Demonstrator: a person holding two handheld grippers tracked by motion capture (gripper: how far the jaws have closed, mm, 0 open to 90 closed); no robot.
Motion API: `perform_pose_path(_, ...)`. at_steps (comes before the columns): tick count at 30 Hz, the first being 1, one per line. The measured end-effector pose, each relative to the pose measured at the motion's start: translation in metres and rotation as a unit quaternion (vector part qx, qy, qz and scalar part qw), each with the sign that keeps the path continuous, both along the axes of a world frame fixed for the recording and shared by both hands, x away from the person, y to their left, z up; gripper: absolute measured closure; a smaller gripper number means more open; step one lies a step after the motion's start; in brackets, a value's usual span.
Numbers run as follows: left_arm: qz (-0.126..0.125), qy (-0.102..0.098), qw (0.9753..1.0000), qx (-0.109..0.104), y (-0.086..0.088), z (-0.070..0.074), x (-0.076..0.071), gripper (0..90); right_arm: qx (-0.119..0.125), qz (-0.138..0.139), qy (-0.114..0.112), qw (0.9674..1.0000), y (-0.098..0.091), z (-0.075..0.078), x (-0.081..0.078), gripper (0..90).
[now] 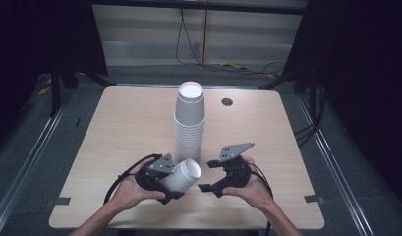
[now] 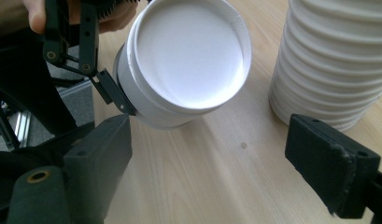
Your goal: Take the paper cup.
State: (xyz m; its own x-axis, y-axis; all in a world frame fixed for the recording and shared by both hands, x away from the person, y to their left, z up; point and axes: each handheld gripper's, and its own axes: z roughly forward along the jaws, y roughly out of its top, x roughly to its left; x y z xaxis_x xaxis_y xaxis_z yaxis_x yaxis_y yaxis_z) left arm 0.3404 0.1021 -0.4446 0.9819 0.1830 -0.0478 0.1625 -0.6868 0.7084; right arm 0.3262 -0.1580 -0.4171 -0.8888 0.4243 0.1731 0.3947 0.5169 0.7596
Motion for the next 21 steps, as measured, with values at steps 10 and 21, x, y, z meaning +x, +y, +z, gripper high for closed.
perform_pose_path(10, -0.019, 0.001, 0.9996, 0.020, -0.003, -0.004, -0.001, 14.8, -0.041, 0.029, 0.012, 0.9987, 0.008, -0.004, -0.001, 21.5)
perform_pose_path(21, -0.039, -0.014, 0.9970, 0.065, -0.012, -0.003, -0.004, 15.2, -0.084, 0.046, 0.014, 0.9953, 0.017, -0.005, 0.002, 17.2)
